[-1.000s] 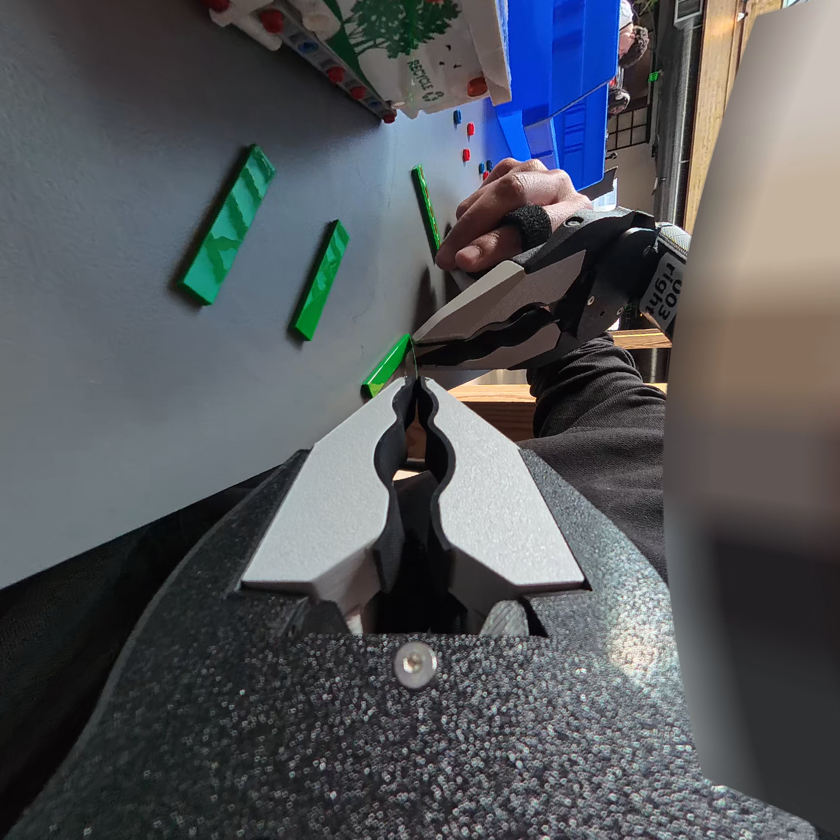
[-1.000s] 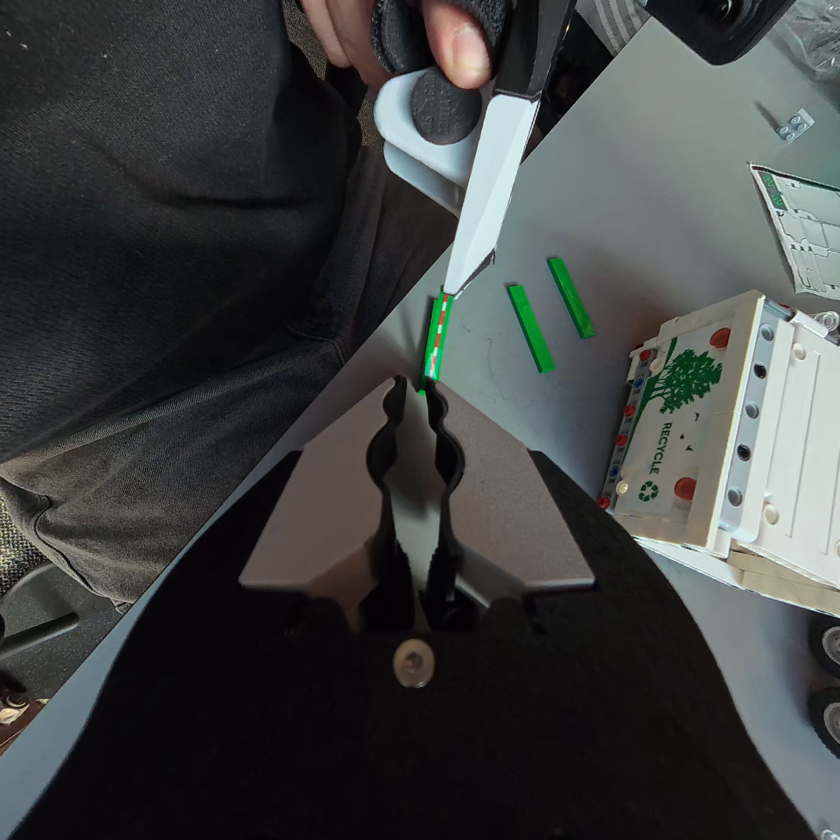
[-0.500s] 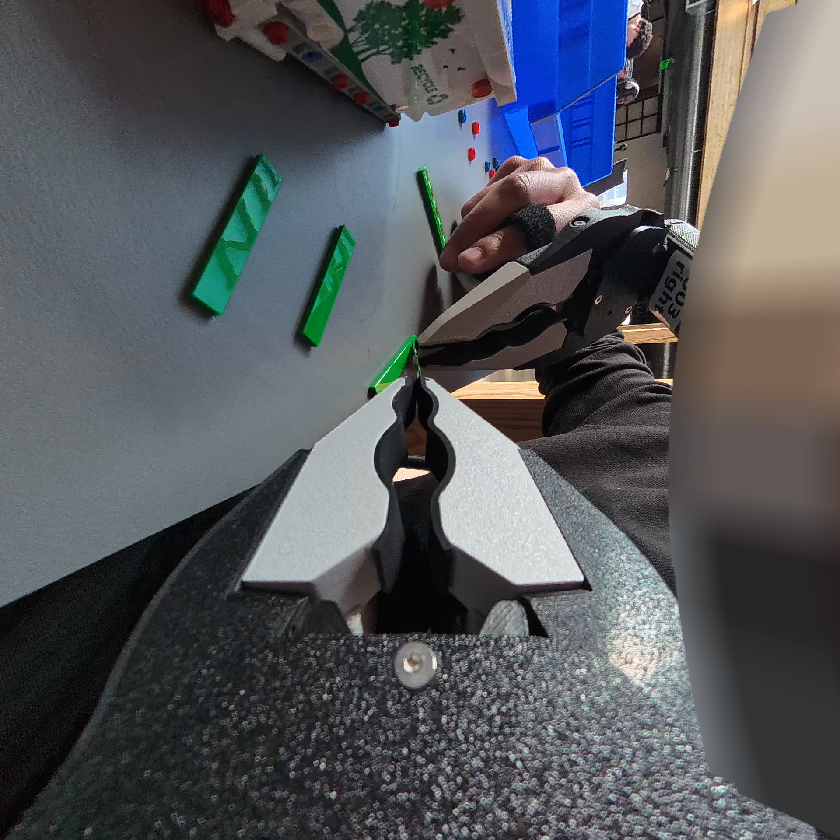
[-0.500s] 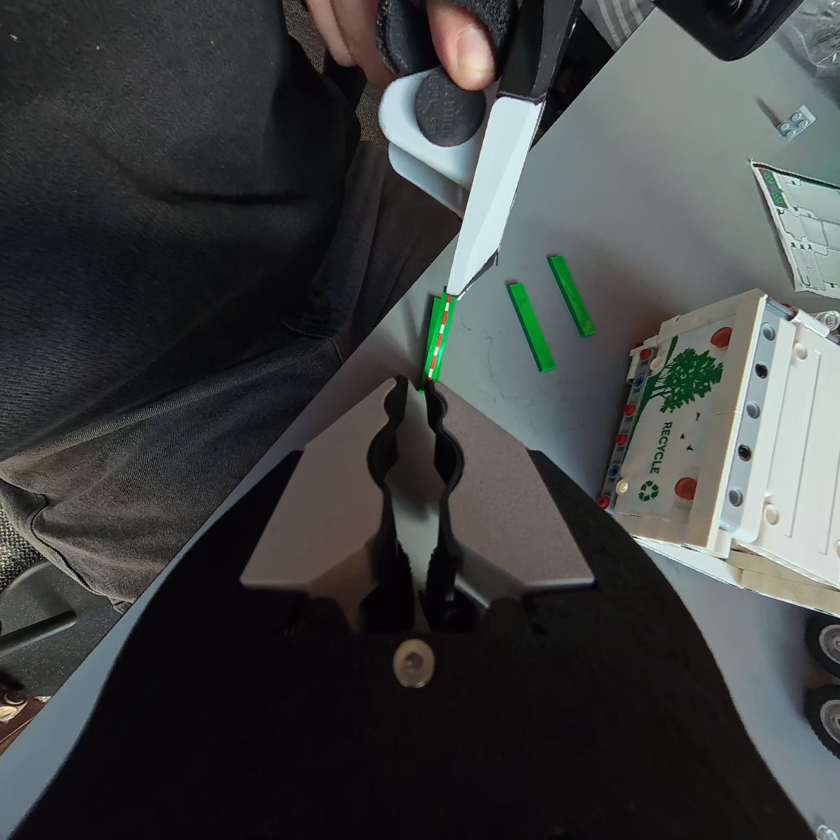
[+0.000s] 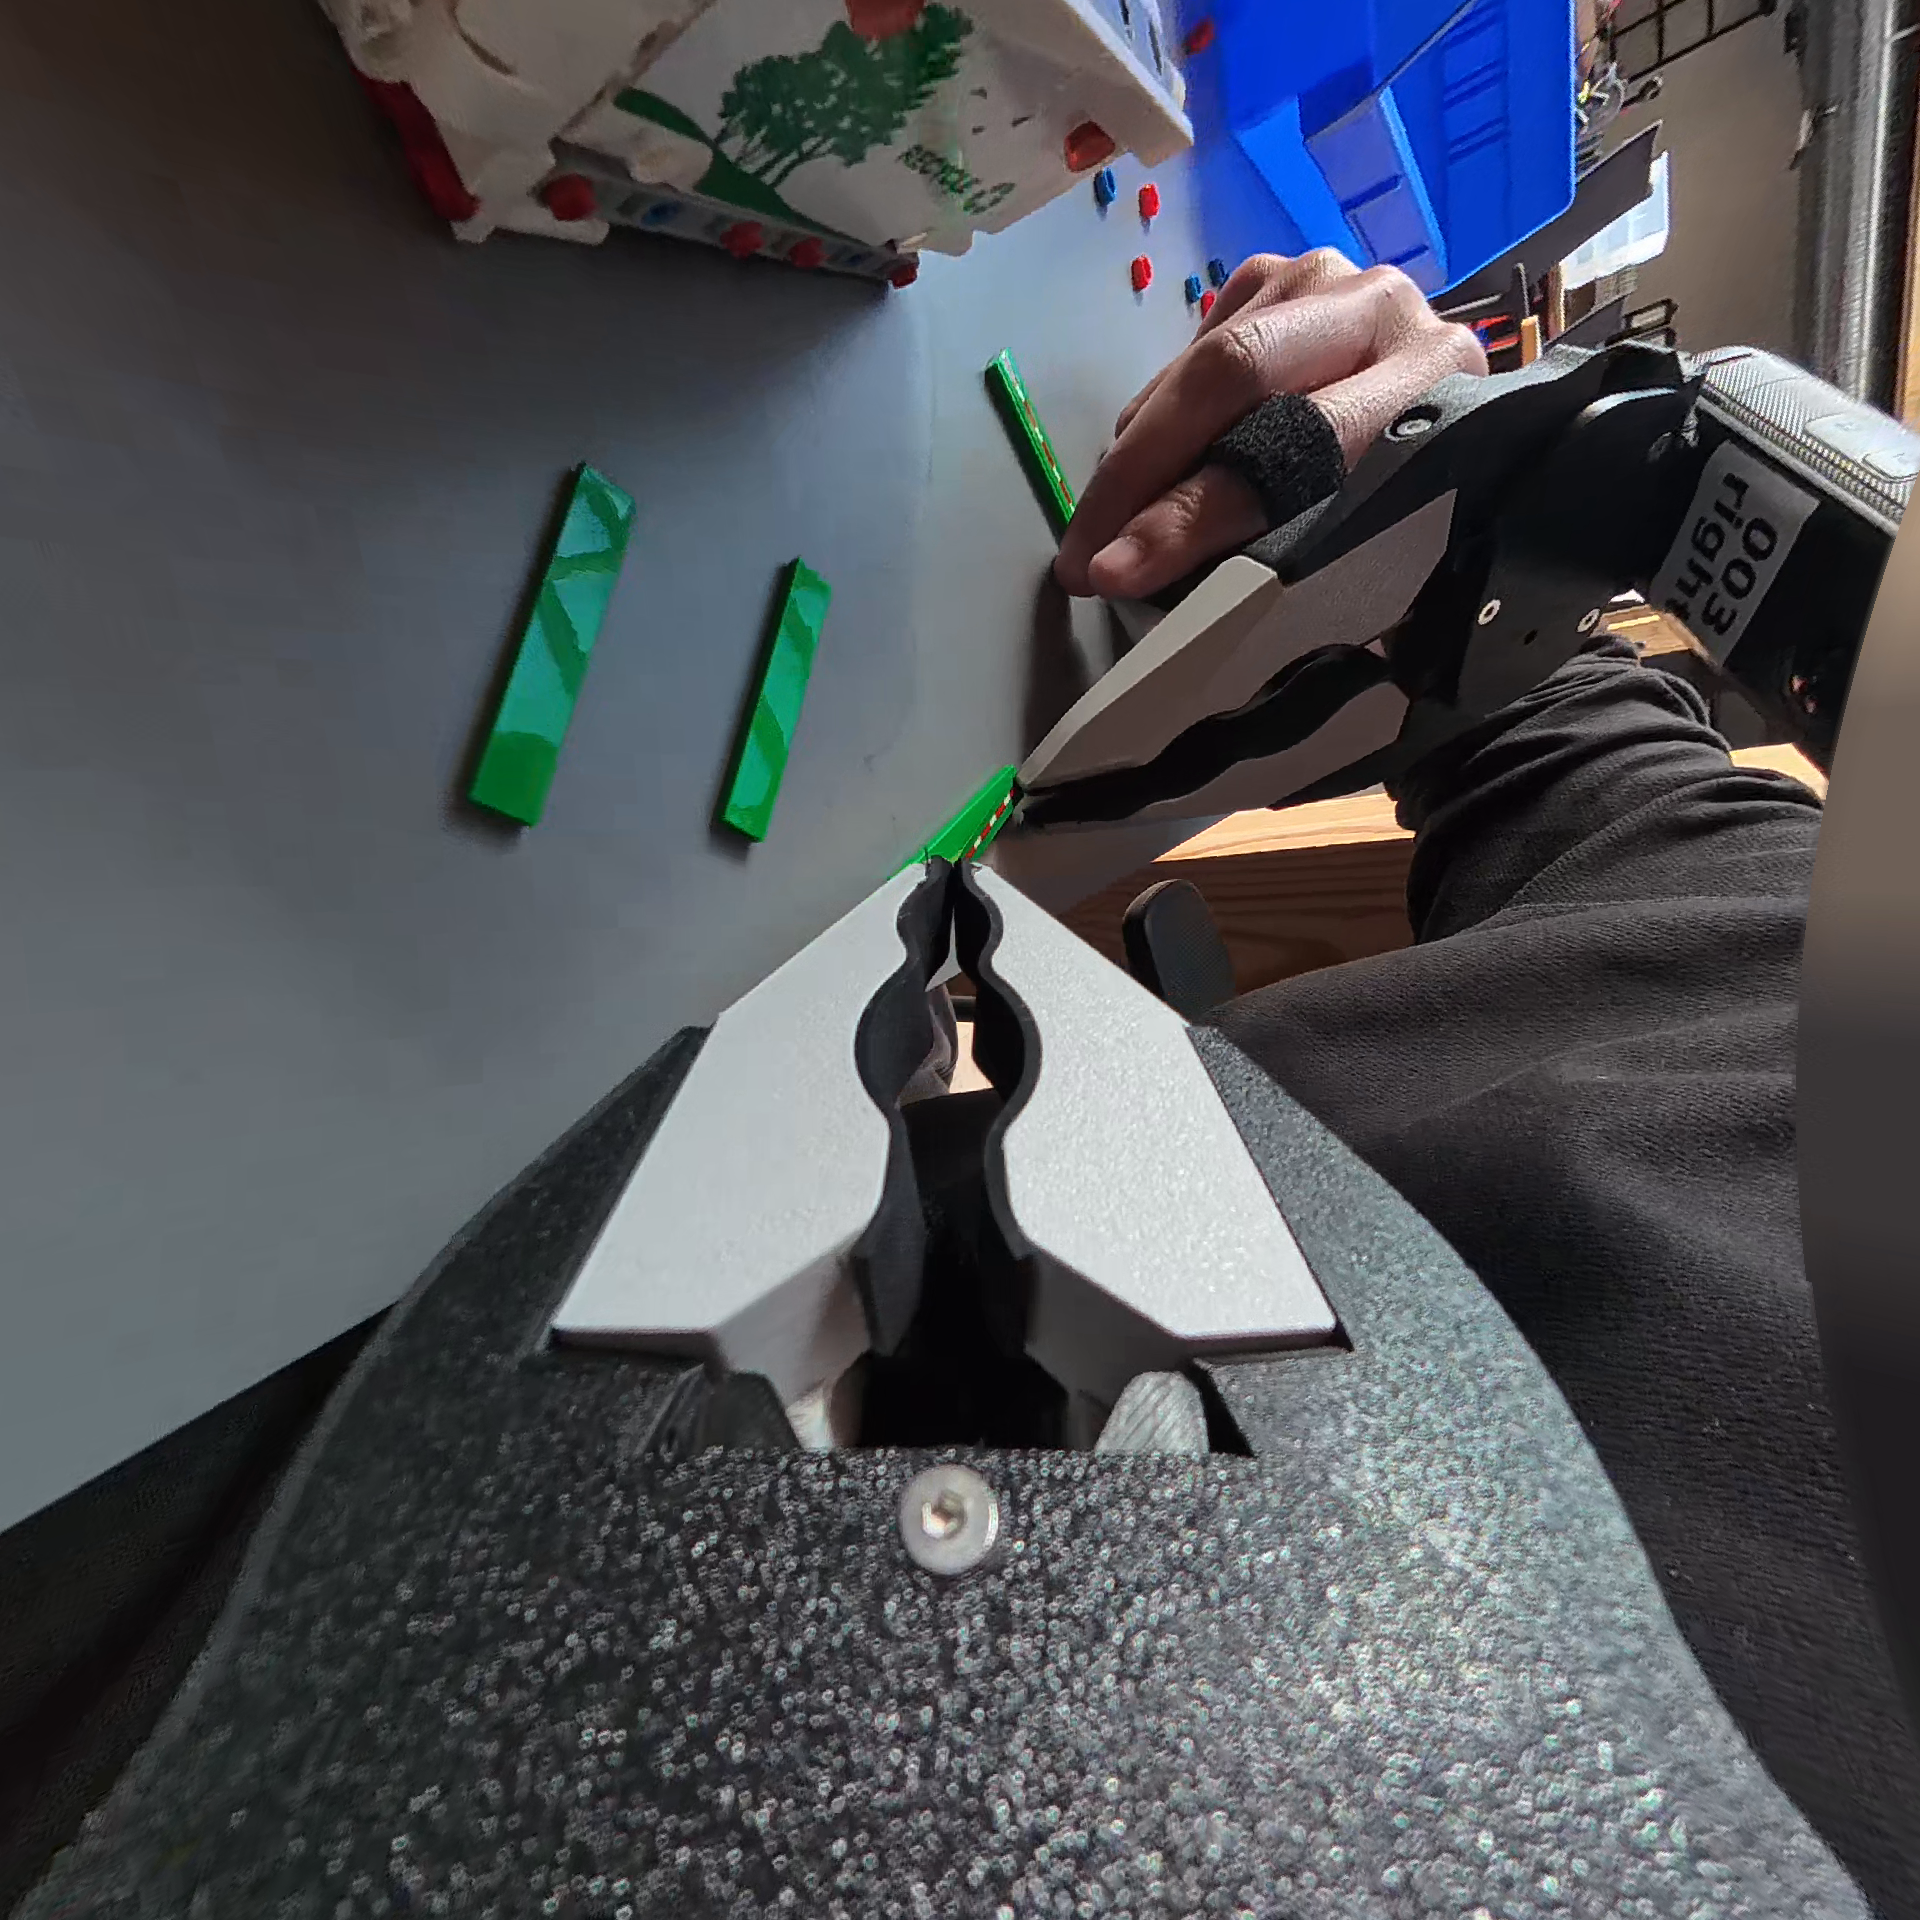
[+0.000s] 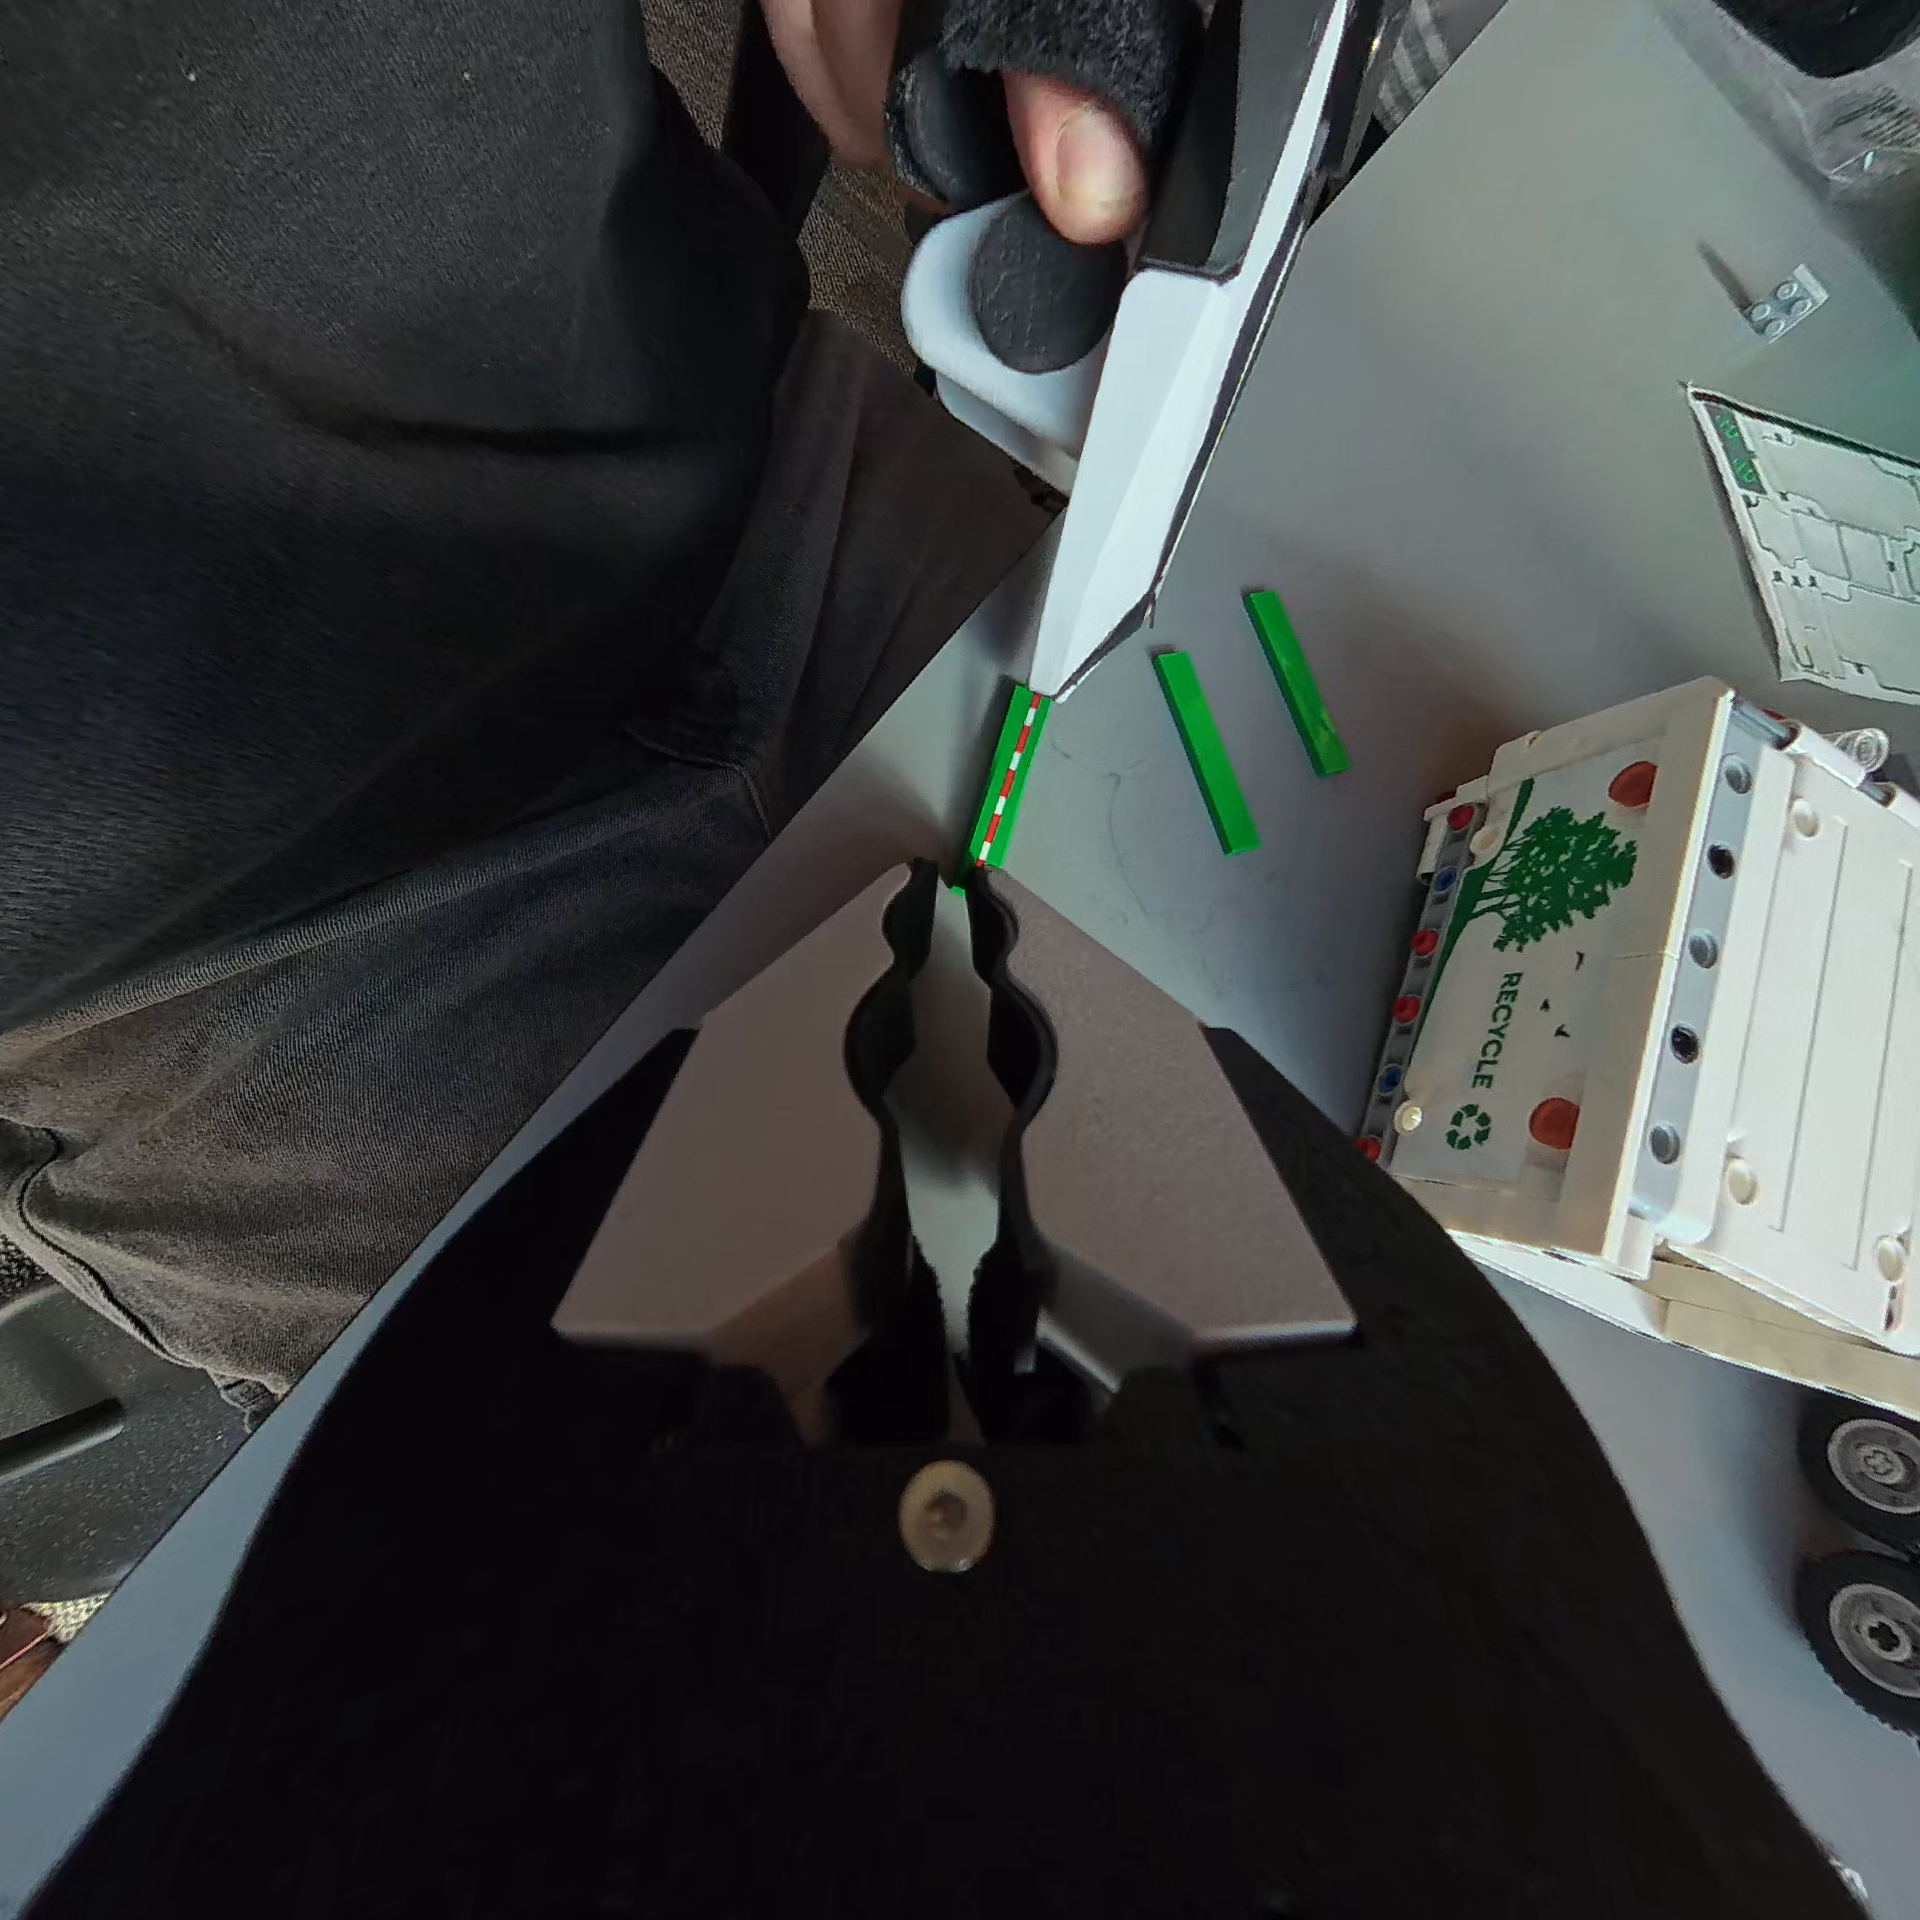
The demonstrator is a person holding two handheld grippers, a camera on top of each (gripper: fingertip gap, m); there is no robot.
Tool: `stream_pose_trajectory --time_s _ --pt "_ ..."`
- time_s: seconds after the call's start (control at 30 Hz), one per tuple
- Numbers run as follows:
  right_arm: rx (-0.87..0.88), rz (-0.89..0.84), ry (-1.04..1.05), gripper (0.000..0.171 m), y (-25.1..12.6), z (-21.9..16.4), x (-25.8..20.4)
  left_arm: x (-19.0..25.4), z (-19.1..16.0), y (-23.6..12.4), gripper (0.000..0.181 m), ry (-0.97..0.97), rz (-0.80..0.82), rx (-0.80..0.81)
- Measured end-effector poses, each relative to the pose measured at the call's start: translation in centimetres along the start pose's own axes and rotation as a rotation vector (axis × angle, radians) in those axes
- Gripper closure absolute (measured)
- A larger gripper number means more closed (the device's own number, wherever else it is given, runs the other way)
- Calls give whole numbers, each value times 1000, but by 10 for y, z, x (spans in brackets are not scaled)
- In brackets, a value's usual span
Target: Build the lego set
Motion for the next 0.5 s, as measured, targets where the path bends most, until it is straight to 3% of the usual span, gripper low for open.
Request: stream_pose_trajectory --time_s 0.3,0.5 --pt "42 59 222 154 -2 5 13 1 1 2 181 -2 -24 8" --pt "-44 -11 166 161 7 5 10 1 1 5 181 -12 -40 11"
Point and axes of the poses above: each gripper's, where its closed fingertips meet, y out along the fingers, z out of its top, x = y × z across the jaws, the point moved 8 cm from there along -y, back along the fingers, and after that the axes turned 2 degrees about -x, right-handed, at the moved point
